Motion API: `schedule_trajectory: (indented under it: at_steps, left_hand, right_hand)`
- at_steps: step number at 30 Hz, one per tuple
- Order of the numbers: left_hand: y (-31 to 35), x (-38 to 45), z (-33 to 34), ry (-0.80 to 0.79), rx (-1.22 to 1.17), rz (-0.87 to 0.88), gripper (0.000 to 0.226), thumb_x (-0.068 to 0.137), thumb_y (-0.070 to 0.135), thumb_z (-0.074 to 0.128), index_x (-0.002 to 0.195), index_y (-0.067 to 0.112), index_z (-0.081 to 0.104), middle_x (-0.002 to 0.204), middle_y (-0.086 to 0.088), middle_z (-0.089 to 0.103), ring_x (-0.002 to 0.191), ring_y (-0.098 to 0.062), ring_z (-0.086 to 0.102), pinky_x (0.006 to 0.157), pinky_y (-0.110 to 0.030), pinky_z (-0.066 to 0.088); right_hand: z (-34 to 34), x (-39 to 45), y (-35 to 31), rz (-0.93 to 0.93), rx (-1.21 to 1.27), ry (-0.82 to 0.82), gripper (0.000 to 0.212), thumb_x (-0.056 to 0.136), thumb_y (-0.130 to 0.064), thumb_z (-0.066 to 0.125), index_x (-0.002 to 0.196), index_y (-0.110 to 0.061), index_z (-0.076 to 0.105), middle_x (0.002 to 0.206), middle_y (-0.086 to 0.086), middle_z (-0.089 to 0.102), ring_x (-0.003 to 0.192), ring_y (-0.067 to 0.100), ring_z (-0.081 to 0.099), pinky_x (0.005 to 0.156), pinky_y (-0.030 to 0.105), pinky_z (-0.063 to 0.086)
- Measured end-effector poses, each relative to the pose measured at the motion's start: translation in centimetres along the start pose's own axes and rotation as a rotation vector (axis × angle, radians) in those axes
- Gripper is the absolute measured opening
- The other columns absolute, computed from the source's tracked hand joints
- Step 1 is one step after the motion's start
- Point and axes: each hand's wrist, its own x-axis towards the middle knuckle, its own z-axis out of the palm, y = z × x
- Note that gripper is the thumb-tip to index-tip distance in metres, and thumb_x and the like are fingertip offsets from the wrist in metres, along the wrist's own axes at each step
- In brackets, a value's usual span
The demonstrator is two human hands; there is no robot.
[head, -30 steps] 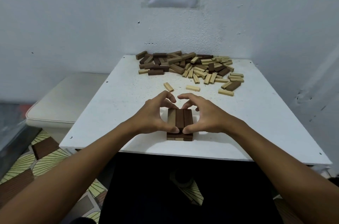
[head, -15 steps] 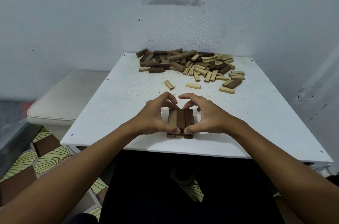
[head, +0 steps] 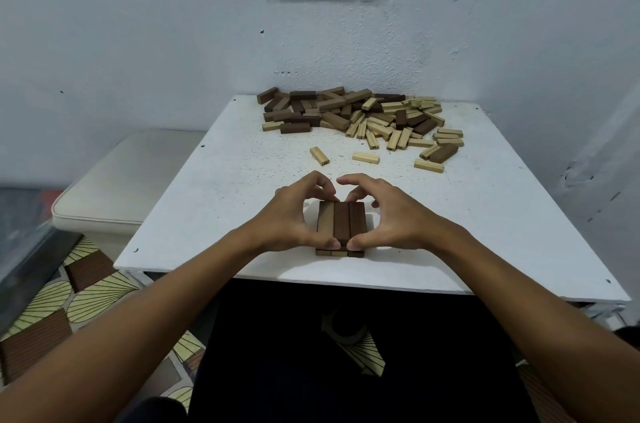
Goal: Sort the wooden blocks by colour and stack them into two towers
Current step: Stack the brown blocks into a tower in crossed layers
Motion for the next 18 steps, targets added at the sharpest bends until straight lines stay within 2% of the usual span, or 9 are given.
schedule_trajectory:
  at_steps: [9,18]
  left_hand:
    - [-0.27,-0.05,0.09,0.006,-0.002,0.013,0.071,0.048,0.052,0.080,0.108,0.027,0.051,0.112,0.015,0.060,0.112,0.004,0.055,0.089,-0.014,0.037]
    - [-0.45,-0.09,0.10,0.007,-0.001,0.010,0.073,0.049,0.049,0.082,0.110,0.025,0.051,0.113,0.014,0.060,0.113,0.005,0.054,0.089,-0.012,0.038]
  right_hand:
    - [0.07,0.11,0.19,-0.007,-0.024,-0.010,0.092,0.068,-0.032,0.086,0.142,-0.039,0.032,0.123,-0.005,0.052,0.117,0.015,0.041,0.096,0.035,0.042]
    - [0.12,0.28,0.47,-0.005,-0.033,-0.021,0.093,0.067,-0.036,0.086,0.142,-0.042,0.031,0.123,-0.007,0.052,0.117,0.013,0.040,0.098,0.037,0.042]
